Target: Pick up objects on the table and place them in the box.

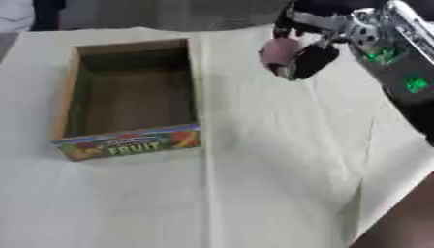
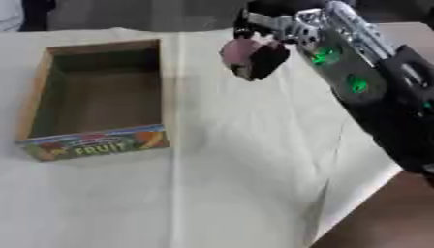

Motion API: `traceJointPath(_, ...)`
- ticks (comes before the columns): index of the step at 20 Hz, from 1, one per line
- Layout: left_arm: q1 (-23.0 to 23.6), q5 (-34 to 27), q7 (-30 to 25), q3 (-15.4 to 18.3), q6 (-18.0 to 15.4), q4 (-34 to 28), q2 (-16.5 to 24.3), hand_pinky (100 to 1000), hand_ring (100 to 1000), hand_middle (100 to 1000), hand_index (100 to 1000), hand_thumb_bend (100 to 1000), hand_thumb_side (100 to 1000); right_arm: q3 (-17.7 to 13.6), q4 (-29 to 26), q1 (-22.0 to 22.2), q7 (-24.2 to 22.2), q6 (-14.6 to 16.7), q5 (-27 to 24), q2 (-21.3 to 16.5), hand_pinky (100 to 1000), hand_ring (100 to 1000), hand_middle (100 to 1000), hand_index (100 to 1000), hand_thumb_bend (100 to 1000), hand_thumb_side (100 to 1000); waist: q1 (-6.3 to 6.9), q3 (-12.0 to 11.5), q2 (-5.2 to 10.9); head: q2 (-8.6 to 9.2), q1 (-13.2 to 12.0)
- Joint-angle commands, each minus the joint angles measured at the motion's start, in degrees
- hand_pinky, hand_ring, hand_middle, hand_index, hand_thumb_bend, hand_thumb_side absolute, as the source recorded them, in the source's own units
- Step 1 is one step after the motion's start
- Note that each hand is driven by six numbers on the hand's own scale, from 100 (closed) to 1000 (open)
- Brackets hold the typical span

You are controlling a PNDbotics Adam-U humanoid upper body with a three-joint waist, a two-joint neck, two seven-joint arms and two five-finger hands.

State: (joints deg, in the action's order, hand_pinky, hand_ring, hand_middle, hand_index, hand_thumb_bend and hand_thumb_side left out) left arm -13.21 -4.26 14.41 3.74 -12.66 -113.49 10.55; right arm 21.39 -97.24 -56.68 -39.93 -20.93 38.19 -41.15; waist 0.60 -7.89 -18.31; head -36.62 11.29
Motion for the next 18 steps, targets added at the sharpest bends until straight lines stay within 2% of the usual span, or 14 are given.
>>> traceJointPath(1,-0.2,-0.3,-0.2,-0.2,0.1,-1.1,0.5,745,629,608,824,100,618,-0.7,1.0,-3.7,0.3,-0.1,1.6,2.3,756,782,492,460,100,175,0.02,-0.3,1.42,0.33,0.4)
traceJointPath(10,-0.4,-0.7,-0.7,-0.7,0.1,-1.1,0.5,744,628,608,824,100,616,0.9,11.0,-11.8,0.8,1.6,7.9,12.0,759,783,491,468,100,176,-0.13,-1.6,1.42,0.35,1.4)
traceJointPath(18,-0.8,-1.2,-1.1,-1.1,-0.1,-1.1,0.3,745,628,607,824,100,615,1.0,20.7,-14.6,4.0,2.9,12.0,20.8,753,776,479,462,100,175,0.30,-3.0,1.19,0.53,2.6)
